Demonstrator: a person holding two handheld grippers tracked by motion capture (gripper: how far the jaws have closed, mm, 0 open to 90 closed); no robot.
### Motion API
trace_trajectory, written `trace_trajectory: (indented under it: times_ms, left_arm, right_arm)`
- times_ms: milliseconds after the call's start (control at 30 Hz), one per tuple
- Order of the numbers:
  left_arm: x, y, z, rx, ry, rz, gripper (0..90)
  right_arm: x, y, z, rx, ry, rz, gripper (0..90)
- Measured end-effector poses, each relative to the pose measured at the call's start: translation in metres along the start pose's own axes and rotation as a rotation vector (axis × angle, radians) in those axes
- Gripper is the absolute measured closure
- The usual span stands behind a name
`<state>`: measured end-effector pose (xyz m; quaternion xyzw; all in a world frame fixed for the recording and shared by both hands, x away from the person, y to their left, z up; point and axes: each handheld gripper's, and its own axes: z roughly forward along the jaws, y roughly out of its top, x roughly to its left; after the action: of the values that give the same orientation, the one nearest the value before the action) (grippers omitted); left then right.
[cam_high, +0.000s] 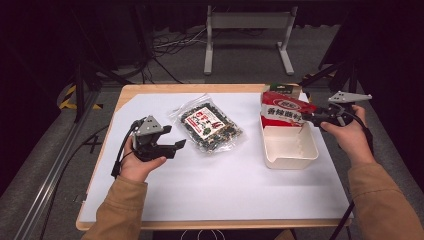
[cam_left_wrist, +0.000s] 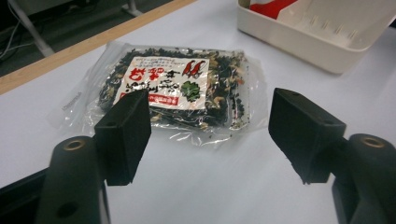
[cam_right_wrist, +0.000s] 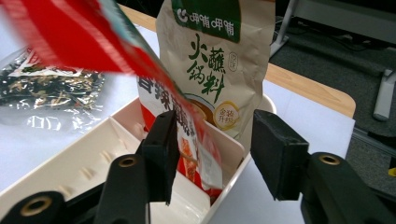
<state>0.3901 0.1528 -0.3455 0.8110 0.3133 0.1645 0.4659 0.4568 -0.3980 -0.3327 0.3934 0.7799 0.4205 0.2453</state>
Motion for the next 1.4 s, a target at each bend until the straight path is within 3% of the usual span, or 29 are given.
trace_trajectory:
  times_ms: [133, 233, 467, 533, 567, 633, 700, 833, 1067, 1167, 1233, 1400]
  left_arm:
    - [0.004, 0.001, -0.004, 0.016, -0.015, -0.030, 28.4]
    - [0.008, -0.001, -0.007, 0.014, -0.044, -0.058, 22.0]
    - [0.011, -0.002, -0.009, -0.011, -0.042, -0.032, 17.4]
    - [0.012, -0.003, -0.009, -0.011, -0.047, -0.035, 22.7]
    - [0.014, -0.003, -0.007, 0.001, -0.078, -0.054, 25.8]
    - [0.015, -0.003, -0.007, 0.014, -0.082, -0.067, 24.9]
    - [0.015, -0.004, -0.006, 0.028, -0.083, -0.067, 29.8]
    - [0.017, -0.005, -0.006, 0.018, -0.084, -0.074, 32.7]
    - [0.027, -0.011, -0.003, 0.002, -0.027, -0.116, 32.7]
    - [0.031, -0.011, -0.003, -0.005, -0.014, -0.114, 32.3]
    - [0.034, -0.010, -0.002, 0.008, 0.021, -0.097, 27.3]
    - [0.038, -0.007, 0.002, 0.029, 0.044, -0.098, 24.0]
  right_arm:
    - [0.004, 0.000, -0.013, -0.027, -0.017, -0.011, 47.0]
    - [0.011, -0.001, -0.029, -0.053, -0.013, -0.007, 46.1]
    - [0.027, -0.006, -0.051, -0.042, 0.035, -0.030, 47.4]
    - [0.034, -0.007, -0.055, -0.040, 0.065, -0.033, 47.5]
    - [0.038, -0.008, -0.058, -0.042, 0.064, -0.035, 48.2]
    - [0.042, -0.010, -0.060, -0.052, 0.065, -0.039, 49.1]
    - [0.050, -0.012, -0.064, -0.075, 0.080, -0.041, 49.7]
    - [0.068, -0.019, -0.065, -0.082, 0.099, -0.061, 49.5]
    - [0.095, -0.031, -0.056, -0.057, 0.126, -0.093, 47.8]
    - [0.103, -0.033, -0.054, -0.068, 0.150, -0.088, 48.2]
    - [0.115, -0.034, -0.051, -0.082, 0.182, -0.101, 46.3]
    - [0.132, -0.035, -0.046, -0.078, 0.234, -0.128, 47.1]
